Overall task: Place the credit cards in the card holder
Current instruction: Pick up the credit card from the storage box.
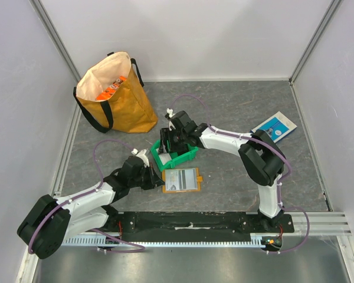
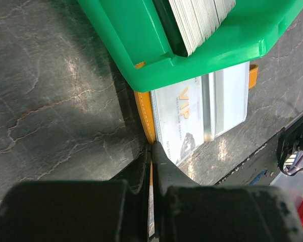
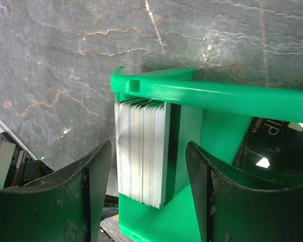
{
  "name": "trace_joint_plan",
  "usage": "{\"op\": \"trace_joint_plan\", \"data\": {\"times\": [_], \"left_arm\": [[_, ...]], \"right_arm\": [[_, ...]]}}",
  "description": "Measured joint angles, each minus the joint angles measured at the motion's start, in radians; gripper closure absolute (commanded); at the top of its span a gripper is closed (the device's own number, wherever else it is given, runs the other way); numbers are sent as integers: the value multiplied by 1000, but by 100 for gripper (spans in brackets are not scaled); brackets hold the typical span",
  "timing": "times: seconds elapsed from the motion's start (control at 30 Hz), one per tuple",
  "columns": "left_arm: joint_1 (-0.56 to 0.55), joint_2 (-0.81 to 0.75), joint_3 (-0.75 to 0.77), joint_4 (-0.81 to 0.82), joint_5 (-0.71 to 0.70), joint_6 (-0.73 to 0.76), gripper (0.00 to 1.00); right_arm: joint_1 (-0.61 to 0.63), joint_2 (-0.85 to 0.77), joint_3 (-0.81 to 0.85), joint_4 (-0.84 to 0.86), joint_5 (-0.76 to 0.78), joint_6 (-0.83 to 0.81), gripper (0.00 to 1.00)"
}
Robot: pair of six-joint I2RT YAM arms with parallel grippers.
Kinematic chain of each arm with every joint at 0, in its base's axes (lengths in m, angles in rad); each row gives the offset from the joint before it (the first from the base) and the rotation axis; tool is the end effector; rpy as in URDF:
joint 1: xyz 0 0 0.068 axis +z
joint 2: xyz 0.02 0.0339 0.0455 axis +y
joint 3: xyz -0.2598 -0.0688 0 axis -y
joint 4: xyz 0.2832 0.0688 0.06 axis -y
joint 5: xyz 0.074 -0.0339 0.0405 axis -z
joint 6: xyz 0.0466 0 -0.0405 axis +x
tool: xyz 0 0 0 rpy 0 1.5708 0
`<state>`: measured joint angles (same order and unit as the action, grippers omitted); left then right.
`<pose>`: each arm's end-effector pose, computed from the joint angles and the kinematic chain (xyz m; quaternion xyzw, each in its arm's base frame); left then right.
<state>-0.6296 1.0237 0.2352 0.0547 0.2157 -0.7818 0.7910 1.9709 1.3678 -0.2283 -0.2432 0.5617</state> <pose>0.1685 -0.1351 0.0968 -0.0254 0.9091 -0.3369 0.2437 0.3217 0.3412 0.1535 -0.1494 0.9145 0.3127 0.2089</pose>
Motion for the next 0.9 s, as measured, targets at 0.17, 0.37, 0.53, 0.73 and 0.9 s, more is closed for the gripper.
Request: {"op": "trace_joint_plan", "data": {"times": [0.17, 0.37, 0.53, 0.73, 0.9], "left_arm": [[0, 0, 0, 0, 0, 0, 98], [0, 0, 0, 0, 0, 0, 98], [0, 0, 0, 0, 0, 0, 98], [0, 0, 0, 0, 0, 0, 98], [0, 0, 0, 0, 0, 0, 98]], "right_arm": [[5, 3, 0, 8, -41, 0, 37], [3, 3, 0, 11, -49, 5, 42], [3, 3, 0, 11, -48, 6, 46], [1, -4, -3, 10, -48, 8, 52], [-2, -16, -6, 11, -47, 12, 61]]}}
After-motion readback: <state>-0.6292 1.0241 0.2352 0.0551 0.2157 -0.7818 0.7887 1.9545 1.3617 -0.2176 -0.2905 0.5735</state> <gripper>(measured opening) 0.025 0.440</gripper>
